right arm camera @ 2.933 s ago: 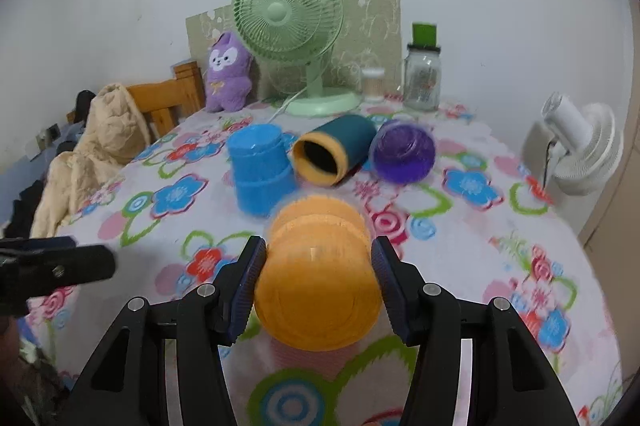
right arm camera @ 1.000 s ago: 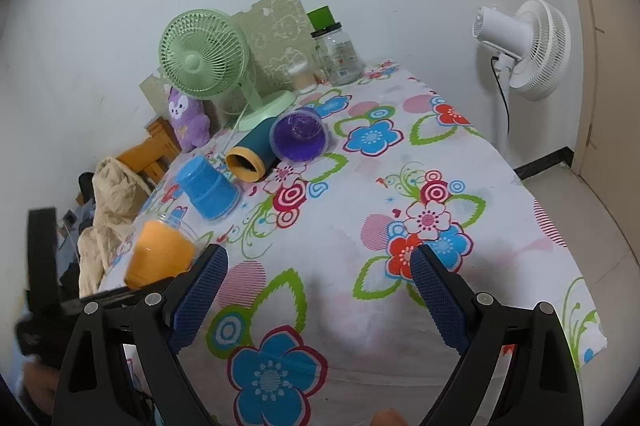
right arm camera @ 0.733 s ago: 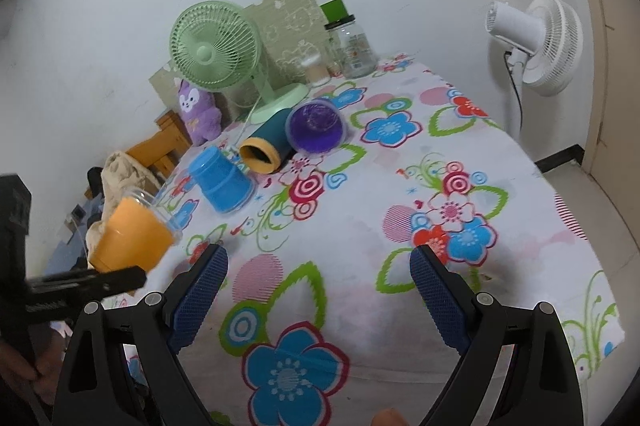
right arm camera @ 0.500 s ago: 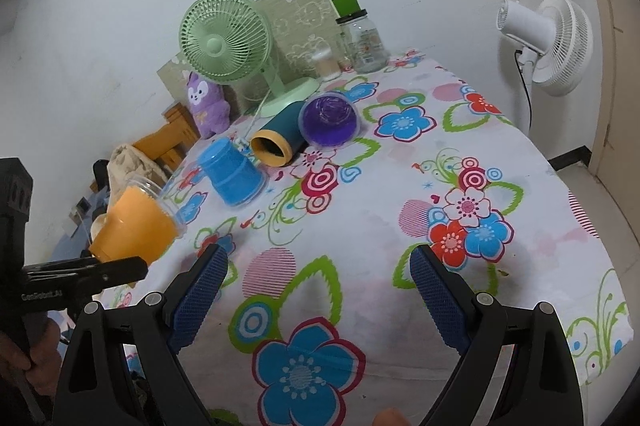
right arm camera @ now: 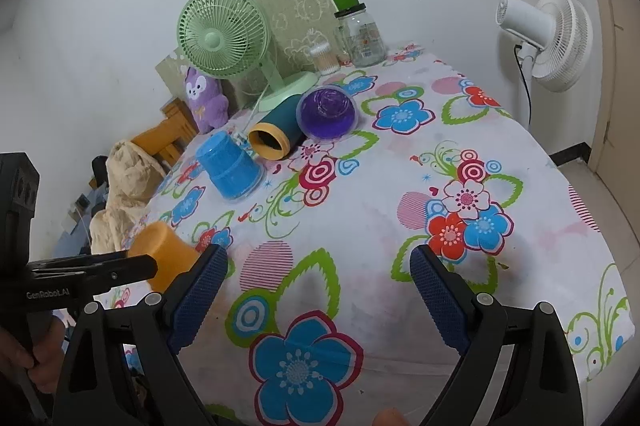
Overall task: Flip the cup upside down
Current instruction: 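Lower the orange cups upside down onto the tablecloth with the left gripper and open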
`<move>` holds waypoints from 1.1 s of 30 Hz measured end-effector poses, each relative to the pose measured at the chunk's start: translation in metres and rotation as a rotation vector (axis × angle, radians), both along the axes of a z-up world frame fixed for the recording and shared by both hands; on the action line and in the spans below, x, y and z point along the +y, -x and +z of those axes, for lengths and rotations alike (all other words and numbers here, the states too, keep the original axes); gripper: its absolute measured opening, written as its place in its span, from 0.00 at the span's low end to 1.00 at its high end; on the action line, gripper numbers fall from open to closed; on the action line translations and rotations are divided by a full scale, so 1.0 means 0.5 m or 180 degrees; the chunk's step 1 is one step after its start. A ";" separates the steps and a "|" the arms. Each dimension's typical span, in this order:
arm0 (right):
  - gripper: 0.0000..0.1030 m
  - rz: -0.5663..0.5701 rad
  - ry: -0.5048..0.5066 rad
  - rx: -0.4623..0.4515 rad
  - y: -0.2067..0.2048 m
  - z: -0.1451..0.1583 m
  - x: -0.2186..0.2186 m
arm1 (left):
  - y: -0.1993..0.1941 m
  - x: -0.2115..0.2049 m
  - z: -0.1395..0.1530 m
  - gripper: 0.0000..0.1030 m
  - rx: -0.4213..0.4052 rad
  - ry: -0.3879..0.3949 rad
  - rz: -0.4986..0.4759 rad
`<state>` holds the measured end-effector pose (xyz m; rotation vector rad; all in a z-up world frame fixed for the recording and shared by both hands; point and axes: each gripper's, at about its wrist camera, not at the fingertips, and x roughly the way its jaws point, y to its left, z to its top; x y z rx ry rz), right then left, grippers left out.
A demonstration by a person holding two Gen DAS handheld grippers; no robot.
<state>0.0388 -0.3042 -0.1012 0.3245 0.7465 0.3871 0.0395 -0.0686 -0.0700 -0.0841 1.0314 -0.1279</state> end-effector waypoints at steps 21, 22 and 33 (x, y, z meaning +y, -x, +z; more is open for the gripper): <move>0.91 0.0266 0.0170 -0.0025 0.001 0.018 0.064 | 0.017 0.030 0.007 0.88 -0.0073 0.0057 0.0125; 0.91 0.0278 0.0181 -0.0037 0.003 0.021 0.067 | 0.020 0.034 0.009 0.88 -0.0089 0.0059 0.0145; 0.97 0.0480 0.0431 -0.0354 0.025 0.102 0.145 | 0.065 0.098 0.038 0.96 -0.0392 0.0123 0.0429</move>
